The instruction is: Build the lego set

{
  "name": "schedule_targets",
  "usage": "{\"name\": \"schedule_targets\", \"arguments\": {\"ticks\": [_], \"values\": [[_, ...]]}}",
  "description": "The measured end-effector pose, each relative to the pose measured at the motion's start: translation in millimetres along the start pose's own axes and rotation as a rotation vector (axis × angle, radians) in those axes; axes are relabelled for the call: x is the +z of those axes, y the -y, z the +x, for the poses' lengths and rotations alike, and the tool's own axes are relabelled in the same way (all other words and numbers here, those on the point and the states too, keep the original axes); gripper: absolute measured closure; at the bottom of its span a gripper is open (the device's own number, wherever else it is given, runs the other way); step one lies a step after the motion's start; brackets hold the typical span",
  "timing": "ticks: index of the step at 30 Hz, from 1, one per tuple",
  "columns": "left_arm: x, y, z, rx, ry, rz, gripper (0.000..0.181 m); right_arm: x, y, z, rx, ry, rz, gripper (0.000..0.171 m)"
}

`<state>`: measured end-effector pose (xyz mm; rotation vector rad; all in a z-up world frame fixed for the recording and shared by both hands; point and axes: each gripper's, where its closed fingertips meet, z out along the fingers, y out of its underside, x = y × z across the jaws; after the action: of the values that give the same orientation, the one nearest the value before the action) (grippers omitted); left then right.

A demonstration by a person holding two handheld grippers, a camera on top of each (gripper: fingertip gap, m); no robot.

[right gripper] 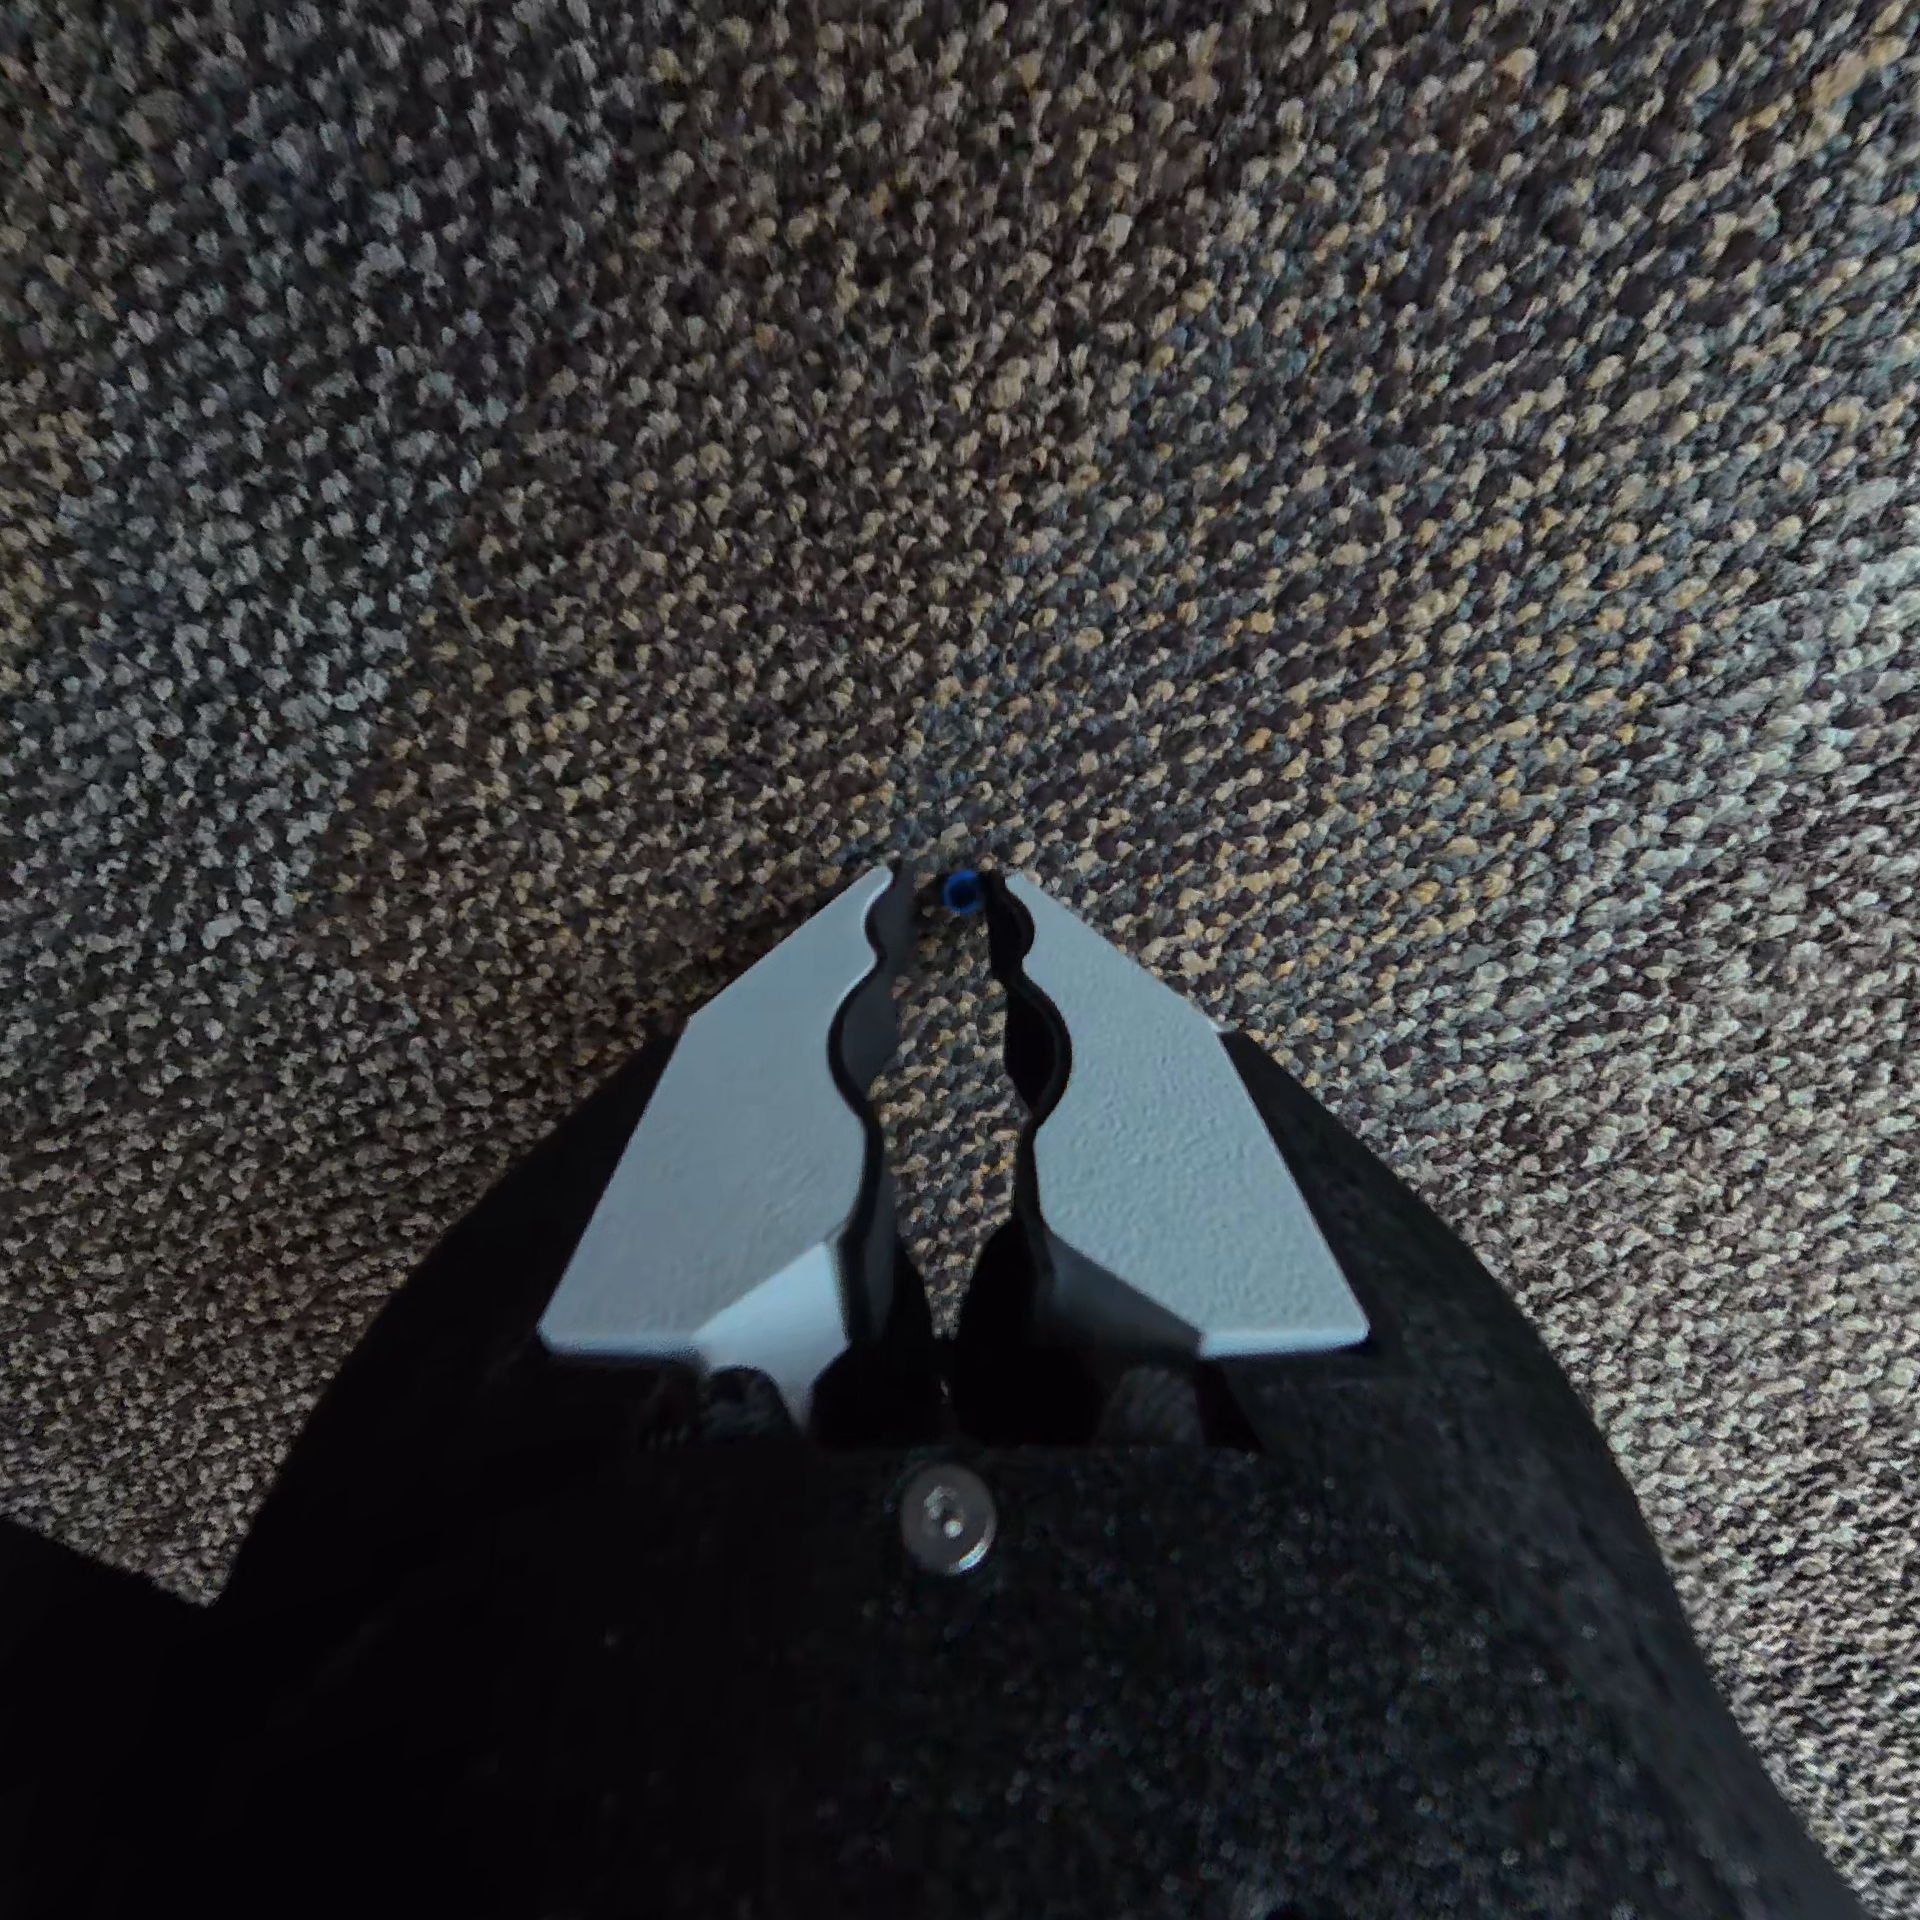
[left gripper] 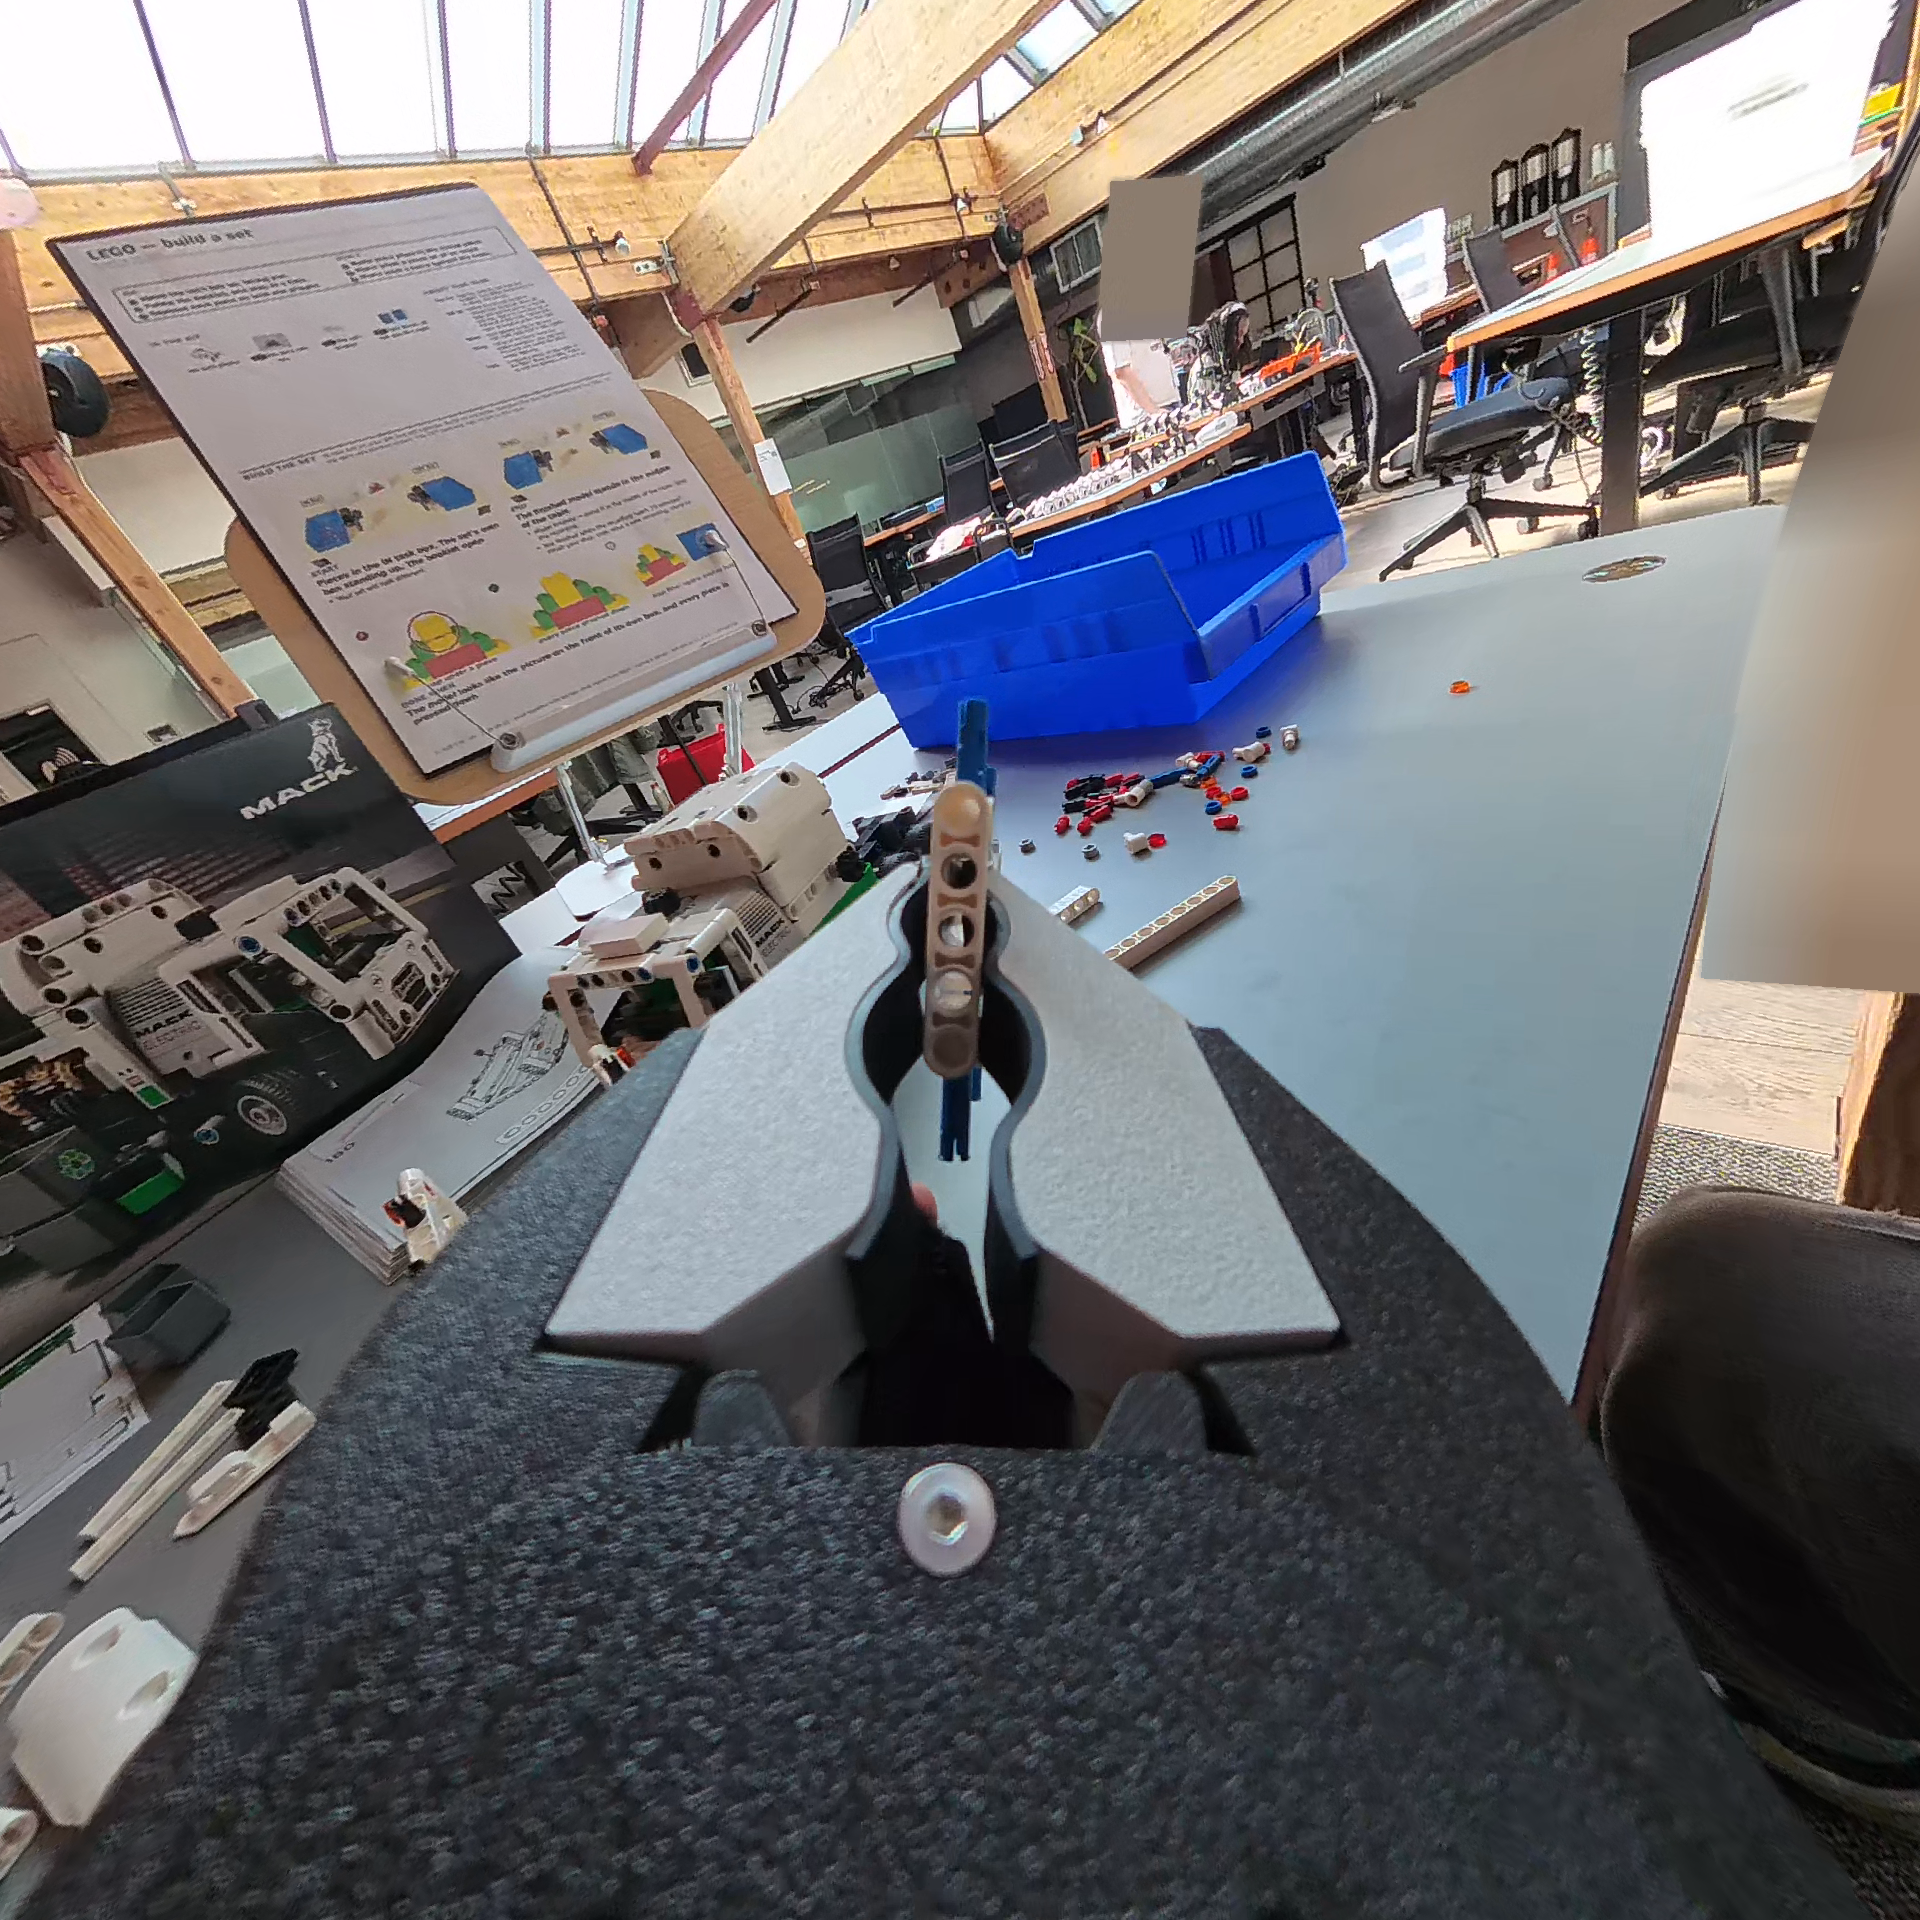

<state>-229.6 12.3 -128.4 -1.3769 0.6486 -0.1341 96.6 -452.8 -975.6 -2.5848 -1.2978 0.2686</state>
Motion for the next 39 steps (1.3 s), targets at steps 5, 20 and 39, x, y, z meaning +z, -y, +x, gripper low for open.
{"name": "schedule_targets", "arguments": {"ticks": [5, 20, 39], "values": [[0, 0, 0, 0.001, 0.000, -0.002, 0.181, 0, -1, 2, 0.021, 0.022, 0.016, 0.165], [-2, 2, 3, 0.016, -0.012, 0.014, 0.181, -116, 58, 112, 0.238, -0.180, 0.279, 0.166], [-1, -3, 30, 0.170, -0.097, -0.011, 0.181, -721, 622, 354, -0.455, -0.391, 1.182, 0.165]]}}
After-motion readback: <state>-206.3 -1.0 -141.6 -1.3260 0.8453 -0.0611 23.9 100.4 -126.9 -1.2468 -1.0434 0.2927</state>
